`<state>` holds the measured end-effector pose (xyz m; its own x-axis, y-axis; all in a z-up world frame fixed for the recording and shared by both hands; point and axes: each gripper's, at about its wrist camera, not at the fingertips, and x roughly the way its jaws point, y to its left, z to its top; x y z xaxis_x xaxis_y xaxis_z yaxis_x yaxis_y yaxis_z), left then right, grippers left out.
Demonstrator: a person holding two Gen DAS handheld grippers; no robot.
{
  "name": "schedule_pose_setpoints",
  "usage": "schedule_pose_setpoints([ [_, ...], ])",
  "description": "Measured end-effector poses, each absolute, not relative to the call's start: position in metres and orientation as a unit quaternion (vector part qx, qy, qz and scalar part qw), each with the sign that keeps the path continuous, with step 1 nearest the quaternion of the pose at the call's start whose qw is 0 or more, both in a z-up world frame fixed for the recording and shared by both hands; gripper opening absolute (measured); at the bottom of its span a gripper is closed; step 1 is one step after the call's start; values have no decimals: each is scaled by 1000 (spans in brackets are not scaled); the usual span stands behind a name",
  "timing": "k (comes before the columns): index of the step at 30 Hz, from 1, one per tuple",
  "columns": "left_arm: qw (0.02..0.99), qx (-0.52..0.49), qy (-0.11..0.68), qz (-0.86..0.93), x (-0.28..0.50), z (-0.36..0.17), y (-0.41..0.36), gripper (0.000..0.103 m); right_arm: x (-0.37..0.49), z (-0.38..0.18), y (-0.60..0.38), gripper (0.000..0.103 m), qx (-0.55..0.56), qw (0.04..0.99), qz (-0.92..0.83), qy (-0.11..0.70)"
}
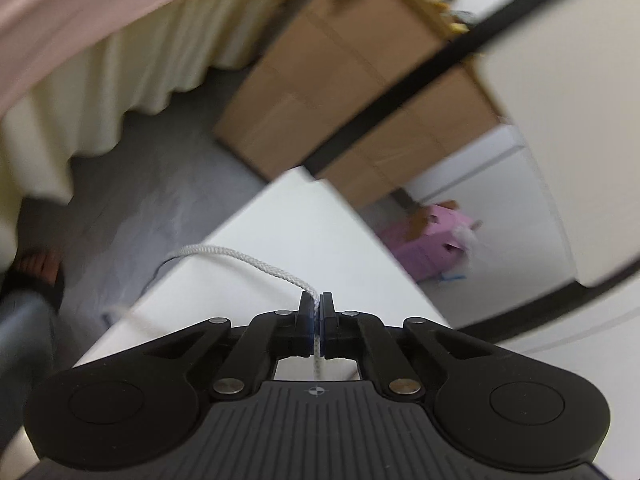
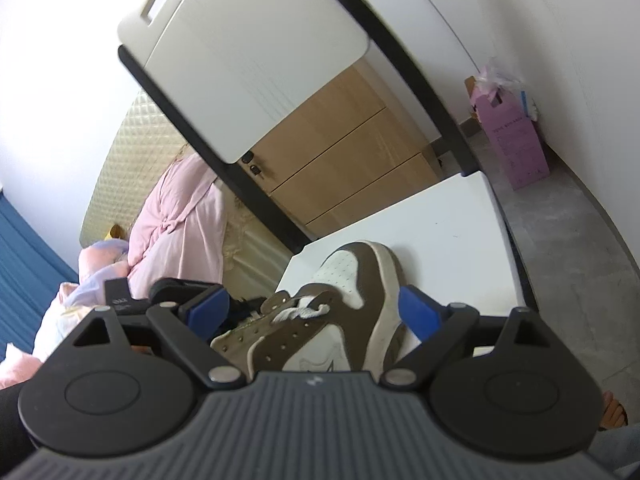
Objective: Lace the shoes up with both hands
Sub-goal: 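Grasp the white lace end with the left gripper and pull it up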
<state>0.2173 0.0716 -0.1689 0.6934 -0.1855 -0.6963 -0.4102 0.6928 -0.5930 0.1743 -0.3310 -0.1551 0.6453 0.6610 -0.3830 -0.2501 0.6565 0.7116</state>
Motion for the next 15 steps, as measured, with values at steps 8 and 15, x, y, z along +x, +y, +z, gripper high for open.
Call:
schedule_pose_setpoints([
  [8, 904, -208, 355, -112, 190, -98, 6, 3, 176, -153, -343, 93, 315, 867, 236, 306],
  [15, 907, -105, 350, -208, 129, -107, -47, 3, 171, -151, -350, 99, 316, 886, 207, 269],
])
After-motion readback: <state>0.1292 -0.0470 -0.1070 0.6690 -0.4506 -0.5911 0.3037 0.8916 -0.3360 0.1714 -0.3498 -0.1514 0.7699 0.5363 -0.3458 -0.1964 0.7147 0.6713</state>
